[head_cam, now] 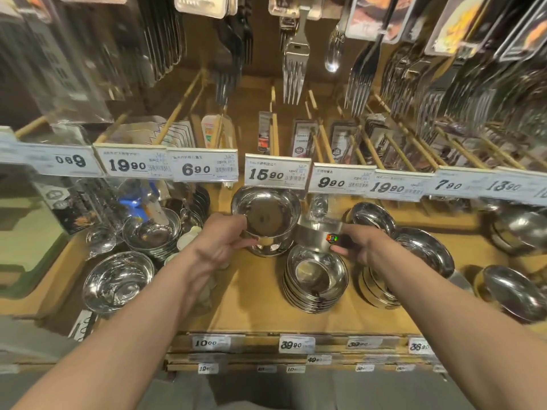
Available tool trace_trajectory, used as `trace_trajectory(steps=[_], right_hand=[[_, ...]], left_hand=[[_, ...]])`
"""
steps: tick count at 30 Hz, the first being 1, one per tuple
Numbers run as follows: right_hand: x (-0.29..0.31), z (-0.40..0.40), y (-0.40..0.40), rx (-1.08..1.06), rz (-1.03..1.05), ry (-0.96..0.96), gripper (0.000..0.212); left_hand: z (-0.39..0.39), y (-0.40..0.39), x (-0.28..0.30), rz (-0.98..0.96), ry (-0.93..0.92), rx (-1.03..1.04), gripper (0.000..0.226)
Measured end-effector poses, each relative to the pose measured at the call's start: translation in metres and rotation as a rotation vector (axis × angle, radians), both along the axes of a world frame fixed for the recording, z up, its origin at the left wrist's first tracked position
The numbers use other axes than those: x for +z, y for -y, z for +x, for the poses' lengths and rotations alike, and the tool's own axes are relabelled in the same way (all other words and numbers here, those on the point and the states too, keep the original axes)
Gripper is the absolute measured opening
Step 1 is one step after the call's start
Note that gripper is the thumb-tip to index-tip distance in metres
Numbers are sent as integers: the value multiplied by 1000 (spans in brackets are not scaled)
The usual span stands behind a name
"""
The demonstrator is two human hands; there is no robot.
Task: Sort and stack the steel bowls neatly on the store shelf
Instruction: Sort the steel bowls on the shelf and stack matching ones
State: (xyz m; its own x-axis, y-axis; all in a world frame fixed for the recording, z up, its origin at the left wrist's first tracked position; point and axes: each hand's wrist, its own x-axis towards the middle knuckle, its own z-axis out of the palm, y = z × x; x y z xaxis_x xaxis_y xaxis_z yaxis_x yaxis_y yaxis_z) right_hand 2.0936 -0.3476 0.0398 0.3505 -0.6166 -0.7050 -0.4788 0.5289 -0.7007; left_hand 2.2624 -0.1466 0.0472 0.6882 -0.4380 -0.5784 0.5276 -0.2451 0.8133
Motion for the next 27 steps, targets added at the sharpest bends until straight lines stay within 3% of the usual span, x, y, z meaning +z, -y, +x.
trace_trajectory(steps=[7, 12, 17, 22, 27], right_hand=[[3, 26, -17, 87, 8, 3, 34], [-4, 43, -31, 105, -2, 46, 29], [-8, 51, -38, 113, -26, 67, 11], [-20, 46, -42, 139, -30, 34, 17], [-18, 39, -49, 133, -31, 55, 10]], left_hand=[[6, -24, 19, -11, -8, 23, 11], [9, -41, 27, -6, -20, 112, 21], [14, -57, 32, 17, -23, 160, 10], [16, -65, 30, 20, 16, 200, 22], [10, -71, 33, 31, 25, 193, 28]])
